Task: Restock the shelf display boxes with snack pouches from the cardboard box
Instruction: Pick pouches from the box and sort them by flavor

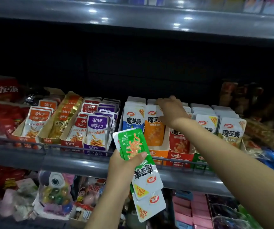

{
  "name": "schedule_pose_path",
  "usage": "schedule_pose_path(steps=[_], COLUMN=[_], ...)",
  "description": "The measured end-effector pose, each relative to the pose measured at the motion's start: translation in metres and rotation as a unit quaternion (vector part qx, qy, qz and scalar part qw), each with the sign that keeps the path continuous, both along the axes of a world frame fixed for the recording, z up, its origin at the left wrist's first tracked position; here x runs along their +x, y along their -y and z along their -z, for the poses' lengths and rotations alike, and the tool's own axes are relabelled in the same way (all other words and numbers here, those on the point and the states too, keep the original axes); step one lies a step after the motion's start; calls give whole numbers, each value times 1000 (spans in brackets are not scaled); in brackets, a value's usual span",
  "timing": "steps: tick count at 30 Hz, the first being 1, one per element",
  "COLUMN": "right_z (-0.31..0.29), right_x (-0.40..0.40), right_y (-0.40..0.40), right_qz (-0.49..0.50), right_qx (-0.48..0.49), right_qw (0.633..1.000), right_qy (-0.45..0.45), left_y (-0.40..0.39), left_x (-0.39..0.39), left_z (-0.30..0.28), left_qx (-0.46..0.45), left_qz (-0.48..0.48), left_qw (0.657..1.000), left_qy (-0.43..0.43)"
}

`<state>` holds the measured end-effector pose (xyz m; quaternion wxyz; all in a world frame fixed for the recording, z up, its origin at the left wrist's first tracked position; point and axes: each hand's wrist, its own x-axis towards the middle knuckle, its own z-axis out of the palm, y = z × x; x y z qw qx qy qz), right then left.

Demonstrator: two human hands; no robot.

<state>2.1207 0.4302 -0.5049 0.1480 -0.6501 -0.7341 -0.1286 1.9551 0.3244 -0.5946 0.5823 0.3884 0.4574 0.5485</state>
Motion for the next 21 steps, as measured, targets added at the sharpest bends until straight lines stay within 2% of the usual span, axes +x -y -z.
schedule_pose_path(steps=[3, 7, 9, 11, 14, 16, 19, 21], right_z=[6, 12, 12, 13, 16, 24, 50, 67], right_x=[5, 12, 14, 12, 9, 7, 3, 1], right_y=[-6, -6, 4, 24, 70, 99, 132, 147], right_qz=[14, 13, -15, -63, -134, -155, -134, -119], right_qx=[35, 34, 66, 80, -43, -137, -243, -267], right_qw=[999, 999, 995, 983, 952, 929, 895, 868], right_qy=[4, -26, -69, -150, -271, -307, -351, -403], left_y=[-1, -1, -1, -2, -1, 1, 4, 9], left_x=[0, -1, -2, -2, -1, 1, 10, 18], left_z=[0, 2, 3, 3, 3, 2, 0, 1], left_qx=[0, 2, -1, -5, -12, -11, -12, -20], left_qz=[13, 30, 37, 43, 46, 44, 44, 50], left_qw=[1000, 1000, 999, 999, 997, 996, 993, 989], left_qy=[4, 5, 11, 27, 59, 81, 109, 136])
